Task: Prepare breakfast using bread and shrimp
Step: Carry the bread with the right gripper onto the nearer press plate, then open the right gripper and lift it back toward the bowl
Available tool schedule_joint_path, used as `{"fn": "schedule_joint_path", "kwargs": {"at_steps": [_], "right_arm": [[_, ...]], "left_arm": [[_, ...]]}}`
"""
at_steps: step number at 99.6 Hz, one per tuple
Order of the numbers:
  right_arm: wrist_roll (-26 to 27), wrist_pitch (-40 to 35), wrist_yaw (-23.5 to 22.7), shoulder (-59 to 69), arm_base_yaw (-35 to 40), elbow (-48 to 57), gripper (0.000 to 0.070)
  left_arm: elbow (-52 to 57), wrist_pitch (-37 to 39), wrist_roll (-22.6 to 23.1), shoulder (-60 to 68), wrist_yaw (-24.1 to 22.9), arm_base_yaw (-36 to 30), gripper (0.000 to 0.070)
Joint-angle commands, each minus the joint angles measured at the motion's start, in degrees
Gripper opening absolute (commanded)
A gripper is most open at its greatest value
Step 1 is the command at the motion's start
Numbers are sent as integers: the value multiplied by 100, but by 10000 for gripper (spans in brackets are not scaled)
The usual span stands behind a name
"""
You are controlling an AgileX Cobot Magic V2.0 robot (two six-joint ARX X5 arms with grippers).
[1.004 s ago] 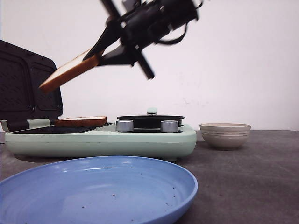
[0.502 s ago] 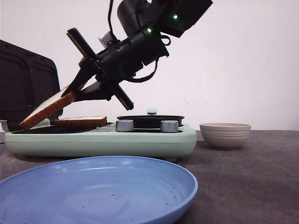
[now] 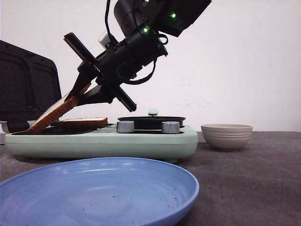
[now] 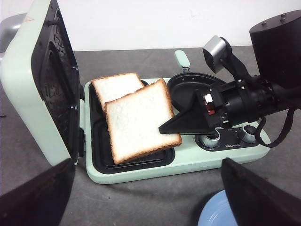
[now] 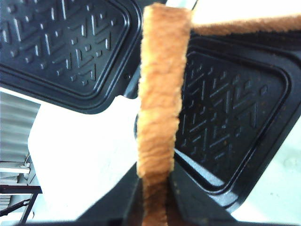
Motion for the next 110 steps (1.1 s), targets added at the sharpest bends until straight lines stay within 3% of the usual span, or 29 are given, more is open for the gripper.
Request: {"fn": "schedule_joint_path", "kwargs": {"at_steps": [1,7,12,49,56,110], "right_arm": [[-11,33,22,125,96,162,155],[-37,24,22,125,109,162,333],[-81,-15,59,125,118,162,387],[-496,-402,535,125,175,162,390],[-529,-487,614,125,177,162,419],[-743,-699,719,125,173,164,419]], "left_arm": [[26,31,31,17,-39,-7,553],[26,31,31,17,-70,-7,553],[26,31,31,17,-105,-7,553],[26,31,33,20,-125,-7,553],[26,31,33,17,-140,-7,553],[26,31,33,20,-140,-7,553]]}}
